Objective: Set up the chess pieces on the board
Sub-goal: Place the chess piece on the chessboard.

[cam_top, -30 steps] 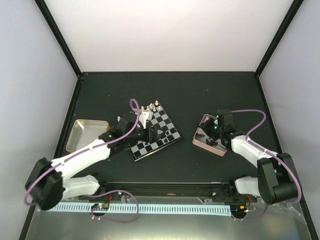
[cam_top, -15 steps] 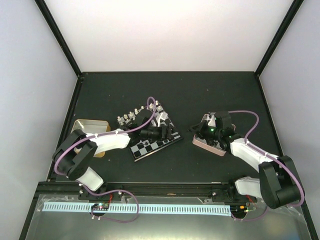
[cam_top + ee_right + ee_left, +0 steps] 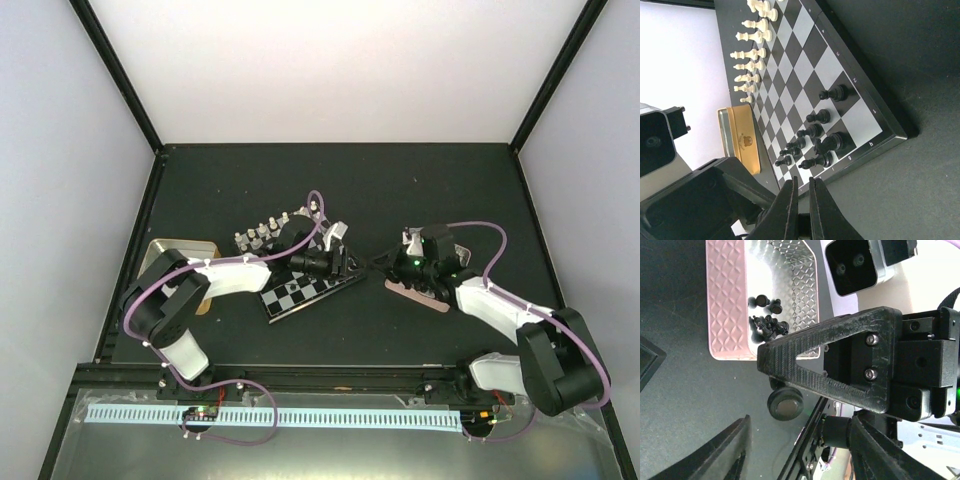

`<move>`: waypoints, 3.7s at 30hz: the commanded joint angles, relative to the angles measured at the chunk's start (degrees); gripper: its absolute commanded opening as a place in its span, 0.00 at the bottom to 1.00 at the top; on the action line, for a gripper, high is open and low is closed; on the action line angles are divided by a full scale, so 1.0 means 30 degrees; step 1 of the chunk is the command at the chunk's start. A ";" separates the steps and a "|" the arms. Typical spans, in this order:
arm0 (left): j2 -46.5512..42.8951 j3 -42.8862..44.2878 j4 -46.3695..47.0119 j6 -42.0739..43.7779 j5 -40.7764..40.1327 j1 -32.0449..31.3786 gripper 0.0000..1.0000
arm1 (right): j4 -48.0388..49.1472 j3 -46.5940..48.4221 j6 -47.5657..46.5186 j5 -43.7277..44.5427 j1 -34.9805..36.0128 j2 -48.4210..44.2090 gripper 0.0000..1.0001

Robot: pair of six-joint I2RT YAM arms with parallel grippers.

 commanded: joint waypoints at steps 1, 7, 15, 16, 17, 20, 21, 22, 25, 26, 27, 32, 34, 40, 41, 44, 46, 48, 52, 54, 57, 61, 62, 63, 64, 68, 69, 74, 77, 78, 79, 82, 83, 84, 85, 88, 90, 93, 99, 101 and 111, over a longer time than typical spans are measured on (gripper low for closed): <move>0.0176 0.1189 0.0218 0.0512 0.0502 -0.0180 0.51 | 0.0516 0.0330 0.0240 -0.0546 0.0229 0.0231 0.06; 0.0438 0.1472 0.0041 0.0626 0.0609 -0.0157 0.38 | 0.0566 0.0335 0.0232 -0.0582 0.0335 0.0249 0.06; 0.0707 0.1685 -0.0559 0.0945 0.0407 -0.0194 0.40 | 0.0612 0.0390 0.0215 -0.0675 0.0393 0.0256 0.06; 0.0731 0.1764 -0.0609 0.0983 0.0368 -0.0188 0.40 | 0.0597 0.0392 0.0185 -0.0690 0.0395 0.0263 0.06; 0.0782 0.1891 -0.0801 0.1087 0.0348 -0.0187 0.40 | 0.0542 0.0392 0.0133 -0.0666 0.0395 0.0228 0.06; 0.0902 0.2122 -0.1259 0.1250 0.0210 -0.0187 0.40 | 0.0495 0.0370 0.0079 -0.0648 0.0395 0.0262 0.06; 0.0910 0.2188 -0.1388 0.1318 0.0149 -0.0198 0.40 | 0.0469 0.0364 0.0080 -0.0621 0.0395 0.0256 0.06; 0.0914 0.2200 -0.1412 0.1334 0.0109 -0.0188 0.40 | 0.0480 0.0363 0.0058 -0.0606 0.0395 0.0249 0.06; 0.0734 0.2148 -0.1452 0.1378 -0.0105 -0.0191 0.33 | 0.0440 0.0363 0.0036 -0.0579 0.0380 0.0221 0.06; 0.0669 0.2158 -0.1504 0.1425 -0.0169 -0.0206 0.29 | 0.0436 0.0363 0.0034 -0.0575 0.0378 0.0219 0.06; 0.0628 0.2171 -0.1529 0.1475 -0.0235 -0.0193 0.25 | 0.0428 0.0363 0.0019 -0.0575 0.0393 0.0204 0.06; 0.0497 0.2151 -0.1587 0.1656 -0.0268 -0.0191 0.08 | 0.0489 0.0348 0.0073 -0.0622 0.0395 0.0012 0.08; 0.0235 0.2053 -0.1471 0.1724 -0.0320 -0.0187 0.06 | 0.0631 0.0266 0.0345 -0.0622 0.0395 -0.0283 0.14; -0.2264 0.1326 -0.1718 0.2628 -0.0994 -0.0175 0.07 | 0.3053 -0.0513 0.2468 -0.0867 0.0394 -0.1736 0.35; -0.2786 0.1169 -0.1742 0.2817 -0.1056 -0.0163 0.08 | 0.3773 -0.0651 0.2923 -0.1055 0.0380 -0.1956 0.36; -0.4342 0.0580 -0.1275 0.2967 -0.1191 -0.0160 0.09 | 0.6134 -0.0992 0.4261 -0.1926 0.0388 -0.2488 0.39; -0.5329 0.0196 -0.0761 0.2917 -0.1216 -0.0163 0.10 | 0.8435 -0.1353 0.5414 -0.2710 0.0422 -0.2724 0.39; -0.6284 -0.0219 -0.0073 0.2788 -0.1371 -0.0128 0.11 | 1.2010 -0.1695 0.6945 -0.3469 0.0475 -0.2797 0.39; -0.8090 -0.0898 0.1396 0.2449 -0.1809 -0.0155 0.12 | 1.5825 -0.1749 0.9144 -0.4278 0.0895 -0.2837 0.39; -0.8647 -0.1108 0.1914 0.2347 -0.1971 -0.0130 0.12 | 1.6275 -0.1514 0.9413 -0.4486 0.1349 -0.2964 0.39; -0.9126 -0.1249 0.2286 0.2055 -0.1968 -0.0129 0.12 | 1.6209 -0.1281 0.9325 -0.4346 0.1872 -0.3372 0.36; -0.9612 -0.1601 0.2543 0.1755 -0.2072 -0.0131 0.12 | 1.5805 -0.1265 0.9130 -0.4092 0.1962 -0.4275 0.32; -0.9695 -0.1661 0.2544 0.1696 -0.2055 -0.0128 0.12 | 1.5581 -0.1228 0.9044 -0.4058 0.1975 -0.4467 0.31; -0.9728 -0.1701 0.2606 0.1608 -0.2049 -0.0128 0.12 | 1.5446 -0.1198 0.8968 -0.4054 0.2019 -0.4692 0.31; -0.9783 -0.1831 0.2816 0.1494 -0.1986 -0.0150 0.12 | 1.5378 -0.1168 0.8907 -0.4075 0.2048 -0.4812 0.30; -0.9791 -0.2144 0.3574 0.0914 -0.1631 -0.0142 0.12 | 1.4620 -0.0889 0.8328 -0.4171 0.2248 -0.5102 0.30; -0.9817 -0.2223 0.3812 0.0781 -0.1528 -0.0130 0.12 | 1.3778 -0.0746 0.8003 -0.4152 0.2282 -0.5160 0.30; -0.9998 -0.2454 0.4121 0.0500 -0.1367 -0.0149 0.12 | 1.1788 -0.0213 0.6802 -0.3997 0.2487 -0.5333 0.35; -0.9989 -0.2507 0.4125 0.0507 -0.1202 -0.0140 0.12 | 1.0042 0.0557 0.5894 -0.4147 0.2614 -0.5138 0.35; -1.0001 -0.2529 0.4141 0.0467 -0.1206 -0.0141 0.12 | 0.9294 0.0841 0.5366 -0.4182 0.2620 -0.5058 0.34; -0.9993 -0.2542 0.4194 0.0414 -0.1200 -0.0170 0.12 | 0.8746 0.1038 0.5051 -0.4080 0.2621 -0.5023 0.33; -0.9987 -0.2544 0.4330 0.0307 -0.1158 -0.0165 0.12 | 0.8191 0.1304 0.4682 -0.3925 0.2621 -0.5070 0.24; -1.0013 -0.2570 0.4327 0.0303 -0.1190 -0.0162 0.12 | 0.8162 0.1374 0.4632 -0.3909 0.2621 -0.5061 0.21; -0.9998 -0.2573 0.4316 0.0291 -0.1190 -0.0176 0.13 | 0.8158 0.1412 0.4597 -0.3914 0.2621 -0.5063 0.19; -1.0000 -0.2574 0.4337 0.0301 -0.1183 -0.0182 0.13 | 0.8099 0.1439 0.4556 -0.3875 0.2636 -0.5078 0.17; -0.9872 -0.2544 0.4358 0.0302 -0.1059 -0.0173 0.13 | 0.7762 0.1476 0.4328 -0.3708 0.2621 -0.5085 0.13; -0.9819 -0.2623 0.4360 0.0302 -0.1035 -0.0162 0.14 | 0.7601 0.1491 0.4104 -0.3536 0.2621 -0.5089 0.10; -1.0057 -0.2823 0.3811 0.0519 -0.1605 -0.0160 0.35 | 0.6623 0.1801 0.3231 -0.3108 0.2621 -0.5167 0.07; -1.1952 -0.2660 -0.2002 0.2517 -0.6540 -0.0091 0.72 | -0.0481 0.3627 -0.1877 -0.0312 0.2621 -0.5291 0.05; -1.2792 -0.2518 -0.4314 0.3476 -0.8687 -0.0049 0.75 | -0.2974 0.4300 -0.4301 0.1217 0.2668 -0.5080 0.06; -1.7257 -0.2720 -1.1139 0.7132 -1.8000 0.0028 0.84 | -1.1259 0.7300 -1.0505 1.3035 0.6547 -0.0534 0.05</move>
